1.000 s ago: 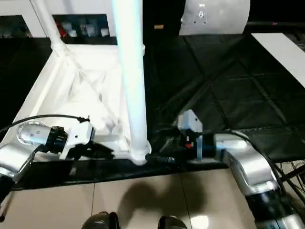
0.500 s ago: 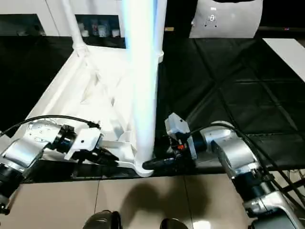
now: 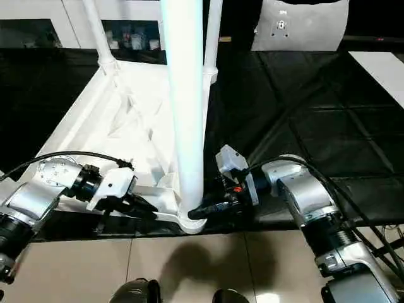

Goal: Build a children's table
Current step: Rotate leg to tighten

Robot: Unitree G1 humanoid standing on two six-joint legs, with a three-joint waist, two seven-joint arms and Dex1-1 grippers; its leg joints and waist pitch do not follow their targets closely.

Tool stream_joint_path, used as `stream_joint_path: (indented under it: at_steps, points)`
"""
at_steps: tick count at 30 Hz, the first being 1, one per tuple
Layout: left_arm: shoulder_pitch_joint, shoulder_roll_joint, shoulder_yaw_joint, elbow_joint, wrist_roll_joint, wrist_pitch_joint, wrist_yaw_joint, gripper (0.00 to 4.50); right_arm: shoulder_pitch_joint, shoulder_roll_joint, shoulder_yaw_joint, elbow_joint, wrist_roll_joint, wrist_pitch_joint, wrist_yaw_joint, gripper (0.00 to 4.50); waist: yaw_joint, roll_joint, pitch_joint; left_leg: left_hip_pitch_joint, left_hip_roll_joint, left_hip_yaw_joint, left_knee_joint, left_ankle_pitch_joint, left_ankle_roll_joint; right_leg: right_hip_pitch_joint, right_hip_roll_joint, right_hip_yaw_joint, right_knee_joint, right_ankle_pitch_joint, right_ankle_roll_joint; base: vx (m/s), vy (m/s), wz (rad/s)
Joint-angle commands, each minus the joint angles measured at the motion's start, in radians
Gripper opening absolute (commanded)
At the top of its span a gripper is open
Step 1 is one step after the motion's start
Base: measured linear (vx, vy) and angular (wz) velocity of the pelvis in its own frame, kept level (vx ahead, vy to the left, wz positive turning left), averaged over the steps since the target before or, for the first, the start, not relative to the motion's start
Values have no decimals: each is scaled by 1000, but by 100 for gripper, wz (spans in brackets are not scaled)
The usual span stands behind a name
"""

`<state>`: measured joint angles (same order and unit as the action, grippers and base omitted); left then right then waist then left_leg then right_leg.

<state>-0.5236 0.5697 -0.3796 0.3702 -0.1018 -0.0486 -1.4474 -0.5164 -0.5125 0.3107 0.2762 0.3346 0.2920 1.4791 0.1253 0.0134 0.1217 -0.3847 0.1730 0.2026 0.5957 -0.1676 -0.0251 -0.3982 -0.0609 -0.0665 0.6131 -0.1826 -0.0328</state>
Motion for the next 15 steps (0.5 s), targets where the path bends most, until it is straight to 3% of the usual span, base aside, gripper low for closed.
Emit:
stream_joint_path:
  at_steps: [1, 3, 4, 5, 6, 7, 9, 11, 12, 13, 15]
  points:
    - [-14, -34, 20, -1, 17, 65, 116, 0, 39, 18, 2, -61, 57, 61, -10, 200, -9, 2, -68, 36, 75, -35, -77, -260, 22, 29, -100, 65, -82, -309, -224, 0, 0, 0]
    - [-26, -67, 44, -14, 16, 148, 200, 0, 77, 49, -34, -102, 50, 73, -128, 200, -5, 3, -64, 37, 76, -37, -79, -267, 13, 25, -100, 66, -83, -338, -213, 0, 0, 0]
    - [-34, -94, 58, -27, 8, 201, 241, 0, 100, 77, -53, -127, 34, 80, -216, 200, -7, -1, -60, 35, 72, -40, -80, -285, 6, 27, -104, 64, -88, -389, -203, 0, 0, 0]
    - [-34, -94, 58, -27, 8, 201, 241, 0, 100, 77, -53, -127, 34, 80, -216, 200, -7, -1, -60, 35, 72, -40, -80, -285, 6, 27, -104, 64, -88, -389, -203, 0, 0, 0]
    - [-36, -105, 63, -34, 2, 217, 251, 0, 107, 90, -58, -136, 24, 82, -250, 200, -14, -5, -59, 29, 70, -47, -84, -294, -2, 32, -108, 61, -94, -450, -173, 0, 0, 0]
    - [-47, -129, 68, -38, 8, 242, 285, 0, 119, 119, -70, -155, 12, 113, -324, 199, -24, -3, -55, 30, 70, -48, -87, -309, -8, 26, -103, 61, -99, -468, -161, 0, 0, 0]
    - [-73, -186, 76, -34, 27, 292, 365, 0, 139, 189, -100, -189, 0, 197, -474, 199, -35, 2, -54, 32, 67, -50, -87, -324, -17, 24, -104, 62, -100, -477, -156, 0, 0, 0]
    - [-80, -204, 81, -34, 31, 313, 387, 0, 146, 210, -108, -202, -2, 224, -513, 199, -44, -4, -55, 28, 63, -52, -88, -322, -19, 27, -105, 60, -103, -486, -148, 0, 0, 0]
    - [-101, -243, 86, -13, 45, 339, 448, 0, 154, 261, -112, -212, -29, 250, -608, 199, -53, -3, -52, 20, 62, -52, -90, -305, -13, 29, -103, 60, -105, -488, -133, 0, 0, 0]
    - [-121, -279, 93, 12, 59, 356, 512, 0, 159, 310, -116, -214, -58, 263, -699, 199, -57, -2, -52, 31, 61, -50, -87, -321, -16, 17, -101, 61, -111, -499, -131, 0, 0, 0]
    - [-152, -336, 105, 52, 83, 374, 615, 0, 160, 396, -129, -202, -95, 283, -853, 198, -64, -3, -53, 31, 58, -52, -85, -324, -23, 17, -105, 60, -111, -507, -132, 0, 0, 0]
